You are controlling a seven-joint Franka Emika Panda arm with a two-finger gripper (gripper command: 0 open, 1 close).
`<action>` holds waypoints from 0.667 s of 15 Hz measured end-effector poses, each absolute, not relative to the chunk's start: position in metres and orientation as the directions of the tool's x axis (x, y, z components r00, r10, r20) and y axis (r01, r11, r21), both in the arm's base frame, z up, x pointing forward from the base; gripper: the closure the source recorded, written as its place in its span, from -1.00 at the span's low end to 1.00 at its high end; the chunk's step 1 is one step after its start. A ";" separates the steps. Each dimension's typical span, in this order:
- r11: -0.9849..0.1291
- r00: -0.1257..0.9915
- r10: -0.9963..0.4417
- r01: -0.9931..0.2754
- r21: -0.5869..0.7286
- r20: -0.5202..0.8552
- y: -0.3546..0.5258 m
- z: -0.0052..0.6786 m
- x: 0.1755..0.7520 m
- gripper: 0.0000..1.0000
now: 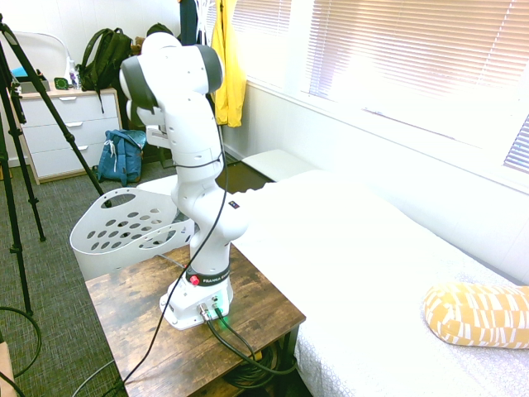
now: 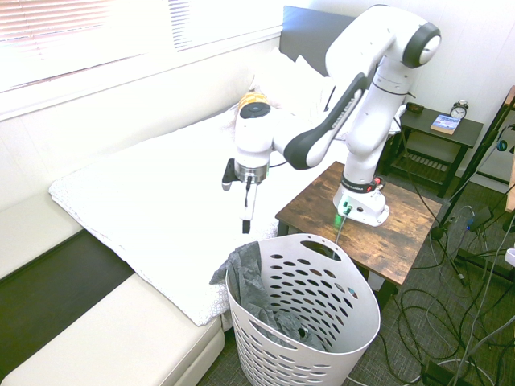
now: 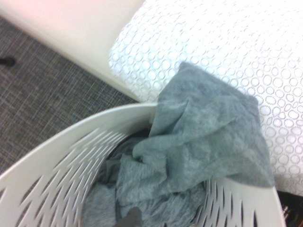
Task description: Put my clothes in the laundry bag
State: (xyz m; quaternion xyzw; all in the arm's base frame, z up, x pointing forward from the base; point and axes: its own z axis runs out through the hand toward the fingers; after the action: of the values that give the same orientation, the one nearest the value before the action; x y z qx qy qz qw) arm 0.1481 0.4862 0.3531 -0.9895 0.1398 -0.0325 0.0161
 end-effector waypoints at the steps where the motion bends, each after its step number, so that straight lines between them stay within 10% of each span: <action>1: -0.949 0.947 -0.316 -0.315 -0.030 0.052 0.480 0.342 0.169 -1.00; 10: -0.884 0.882 -0.467 -0.463 0.069 -0.062 0.523 0.154 0.260 -1.00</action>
State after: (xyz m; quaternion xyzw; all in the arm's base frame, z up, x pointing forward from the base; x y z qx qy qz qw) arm 0.2603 0.5227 0.1542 -0.9697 0.2399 0.0385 -0.0259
